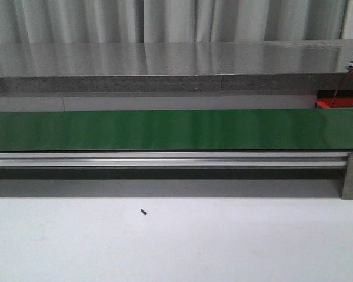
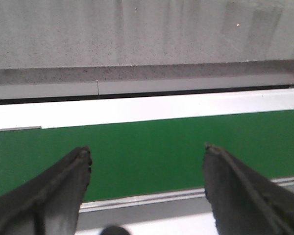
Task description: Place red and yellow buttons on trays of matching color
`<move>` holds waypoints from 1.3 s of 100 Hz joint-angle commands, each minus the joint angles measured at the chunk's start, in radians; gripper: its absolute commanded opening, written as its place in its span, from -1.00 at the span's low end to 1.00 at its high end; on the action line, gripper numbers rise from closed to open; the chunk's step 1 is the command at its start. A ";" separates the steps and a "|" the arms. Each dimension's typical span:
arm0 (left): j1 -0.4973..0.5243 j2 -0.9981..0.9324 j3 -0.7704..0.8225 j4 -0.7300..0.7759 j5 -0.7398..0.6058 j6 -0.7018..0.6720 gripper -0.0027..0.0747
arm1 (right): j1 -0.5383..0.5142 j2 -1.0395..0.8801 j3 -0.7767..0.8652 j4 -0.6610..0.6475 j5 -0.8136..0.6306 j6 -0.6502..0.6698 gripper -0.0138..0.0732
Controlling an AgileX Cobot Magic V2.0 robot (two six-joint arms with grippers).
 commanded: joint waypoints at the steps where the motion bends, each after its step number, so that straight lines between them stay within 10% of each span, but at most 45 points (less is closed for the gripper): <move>1: 0.033 0.039 -0.085 -0.012 -0.065 -0.019 0.32 | 0.001 -0.002 -0.024 0.029 -0.051 -0.004 -0.90; 37: 0.329 0.412 -0.430 -0.010 0.019 -0.022 0.32 | 0.001 -0.002 -0.024 0.029 -0.051 -0.004 -0.90; 81: 0.470 0.974 -0.895 -0.004 0.156 -0.028 0.32 | 0.001 -0.002 -0.024 0.029 -0.051 -0.004 -0.90; 130: 0.510 1.289 -1.020 0.227 0.080 -0.125 0.32 | 0.001 -0.002 -0.024 0.029 -0.051 -0.004 -0.90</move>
